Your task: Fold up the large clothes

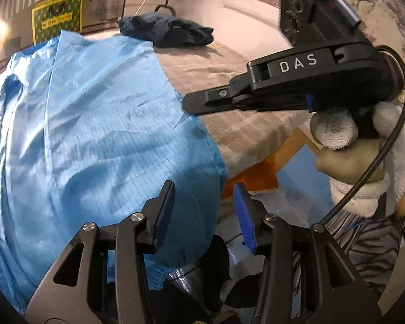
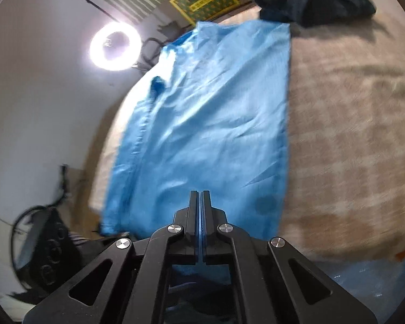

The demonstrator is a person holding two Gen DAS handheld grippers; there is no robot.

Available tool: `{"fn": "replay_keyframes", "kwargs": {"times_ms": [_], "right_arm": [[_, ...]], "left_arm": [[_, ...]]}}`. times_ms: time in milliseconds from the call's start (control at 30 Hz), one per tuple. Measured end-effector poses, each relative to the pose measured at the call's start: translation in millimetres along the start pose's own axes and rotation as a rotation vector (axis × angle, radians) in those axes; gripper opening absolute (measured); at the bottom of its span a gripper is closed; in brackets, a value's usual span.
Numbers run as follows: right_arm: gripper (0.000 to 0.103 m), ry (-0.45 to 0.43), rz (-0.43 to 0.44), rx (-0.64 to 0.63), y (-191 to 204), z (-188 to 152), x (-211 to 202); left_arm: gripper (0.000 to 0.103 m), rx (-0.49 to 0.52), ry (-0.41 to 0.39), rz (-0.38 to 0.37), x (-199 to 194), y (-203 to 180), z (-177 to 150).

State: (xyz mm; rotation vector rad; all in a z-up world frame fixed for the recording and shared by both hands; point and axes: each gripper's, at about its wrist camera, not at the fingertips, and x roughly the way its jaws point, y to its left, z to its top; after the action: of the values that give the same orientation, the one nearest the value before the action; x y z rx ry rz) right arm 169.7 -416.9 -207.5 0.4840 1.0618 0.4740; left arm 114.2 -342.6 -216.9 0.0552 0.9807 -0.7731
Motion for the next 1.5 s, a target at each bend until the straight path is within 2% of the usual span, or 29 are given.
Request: {"fn": "replay_keyframes", "kwargs": {"times_ms": [67,133,167,200,233,300,400,500,533,667,900,933,967,1000,1233,1300,1333,1400,1500], "right_arm": [[0.001,-0.008,-0.08,-0.02,-6,1,-3],[0.01,0.006,-0.103,-0.011,-18,1,-3],[0.034,0.025,-0.089,0.018,-29,0,-1],[0.054,0.032,-0.085,0.05,-38,-3,2],[0.054,0.036,-0.093,0.065,-46,-5,3],[0.054,0.067,-0.098,0.081,-57,-8,11],[0.054,0.084,-0.047,0.114,-64,-17,10],[0.054,0.09,0.092,0.226,-76,-36,-5],[0.054,0.096,0.108,0.236,-77,-45,-8],[0.054,0.144,0.046,0.182,-77,-68,0],[0.053,0.158,0.099,0.171,-78,-69,32],[0.048,0.161,0.095,0.157,-74,-68,35],[0.024,0.163,0.108,0.156,-73,-68,34],[0.007,0.18,0.138,0.18,-72,-69,33],[0.003,0.086,0.208,0.168,-35,-58,-6],[0.003,0.08,0.215,0.154,-25,-53,-8],[0.003,0.081,0.227,0.15,-20,-51,-8],[0.003,0.083,0.258,0.161,-18,-47,-8],[0.003,0.088,0.314,0.198,-19,-41,-5]], "left_arm": [[0.045,-0.005,-0.002,-0.001,-2,3,-3],[0.045,0.001,0.004,0.007,-4,7,-7],[0.045,-0.002,0.01,0.008,-4,9,-10],[0.045,-0.007,0.014,0.007,-5,11,-12],[0.045,-0.016,0.017,0.008,-5,14,-15],[0.045,-0.034,0.018,0.007,-7,19,-19],[0.045,-0.048,0.009,0.01,-16,26,-26],[0.045,-0.042,-0.003,0.027,-28,33,-29],[0.045,-0.04,-0.008,0.032,-32,35,-29],[0.045,-0.041,-0.02,0.046,-41,44,-27],[0.045,-0.054,-0.03,0.03,-42,46,-25],[0.045,-0.046,-0.025,0.029,-42,44,-25],[0.045,-0.038,-0.023,0.03,-41,42,-26],[0.045,-0.021,-0.022,0.035,-41,38,-27],[0.046,0.117,-0.007,0.018,-29,1,-32],[0.052,0.139,-0.022,0.018,-26,-8,-30],[0.056,0.146,-0.034,0.025,-25,-10,-29],[0.056,0.159,-0.061,0.063,-22,-12,-25],[0.056,0.124,-0.072,0.086,-14,-4,-19]]}}
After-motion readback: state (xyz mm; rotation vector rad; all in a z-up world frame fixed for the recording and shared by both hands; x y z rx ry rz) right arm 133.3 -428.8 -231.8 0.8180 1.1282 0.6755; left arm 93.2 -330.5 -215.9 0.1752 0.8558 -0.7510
